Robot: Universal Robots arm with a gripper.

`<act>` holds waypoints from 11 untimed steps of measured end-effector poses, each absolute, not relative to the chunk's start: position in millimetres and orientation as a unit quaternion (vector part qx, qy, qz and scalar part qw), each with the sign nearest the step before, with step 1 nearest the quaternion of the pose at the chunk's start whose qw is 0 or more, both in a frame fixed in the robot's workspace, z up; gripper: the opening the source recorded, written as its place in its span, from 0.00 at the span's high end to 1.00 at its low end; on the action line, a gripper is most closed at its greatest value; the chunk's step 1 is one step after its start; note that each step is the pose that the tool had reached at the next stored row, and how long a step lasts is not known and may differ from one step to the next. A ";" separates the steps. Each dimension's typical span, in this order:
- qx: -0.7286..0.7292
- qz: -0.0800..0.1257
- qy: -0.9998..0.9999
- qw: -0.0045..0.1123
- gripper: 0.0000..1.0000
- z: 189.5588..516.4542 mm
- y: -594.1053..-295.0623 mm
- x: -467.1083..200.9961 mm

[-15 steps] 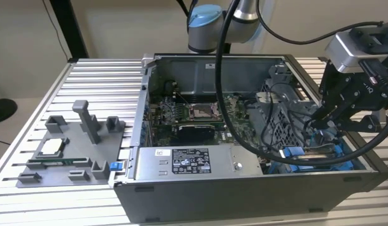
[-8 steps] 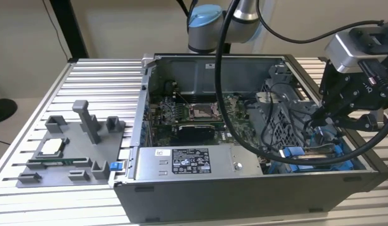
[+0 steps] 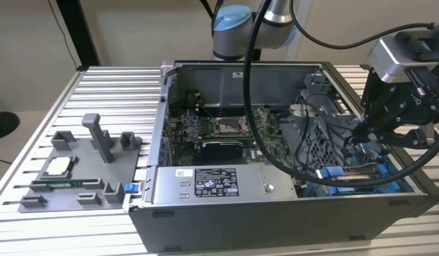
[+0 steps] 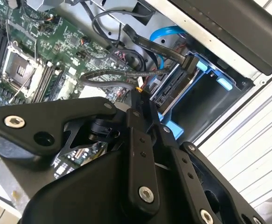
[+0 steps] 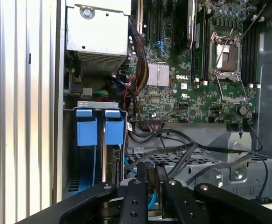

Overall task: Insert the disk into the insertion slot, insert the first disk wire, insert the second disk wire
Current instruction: 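Insert the first disk wire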

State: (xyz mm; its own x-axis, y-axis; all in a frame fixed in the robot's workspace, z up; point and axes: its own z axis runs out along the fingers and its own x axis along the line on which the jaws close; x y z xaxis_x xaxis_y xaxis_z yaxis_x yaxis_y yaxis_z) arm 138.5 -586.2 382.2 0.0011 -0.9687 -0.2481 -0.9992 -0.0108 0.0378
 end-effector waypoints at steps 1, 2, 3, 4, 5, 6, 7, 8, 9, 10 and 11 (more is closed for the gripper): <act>-0.704 0.102 0.699 0.075 1.00 382.2 -586.2 138.5; -0.704 0.102 0.699 0.075 1.00 382.2 -586.2 138.5; -0.704 0.102 0.699 0.075 1.00 382.1 -586.2 138.5; -0.704 0.102 0.699 0.074 1.00 382.1 -586.2 138.5; -0.704 0.101 0.699 0.073 1.00 382.1 -586.2 138.5; -0.704 0.099 0.700 0.071 1.00 381.9 -586.2 138.5; -0.704 0.095 0.700 0.068 1.00 381.8 -586.2 138.5; -0.705 0.091 0.701 0.064 1.00 381.7 -586.2 138.4; -0.705 0.087 0.701 0.060 1.00 381.5 -586.2 138.4; -0.705 0.083 0.702 0.055 1.00 381.1 -586.2 138.4; -0.706 0.079 0.702 0.051 1.00 380.8 -586.2 138.5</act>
State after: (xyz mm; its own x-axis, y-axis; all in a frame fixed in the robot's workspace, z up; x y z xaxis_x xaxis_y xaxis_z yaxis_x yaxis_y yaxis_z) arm 138.5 -586.2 380.8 0.0011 -0.9832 -0.1824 -0.9992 -0.0082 0.0384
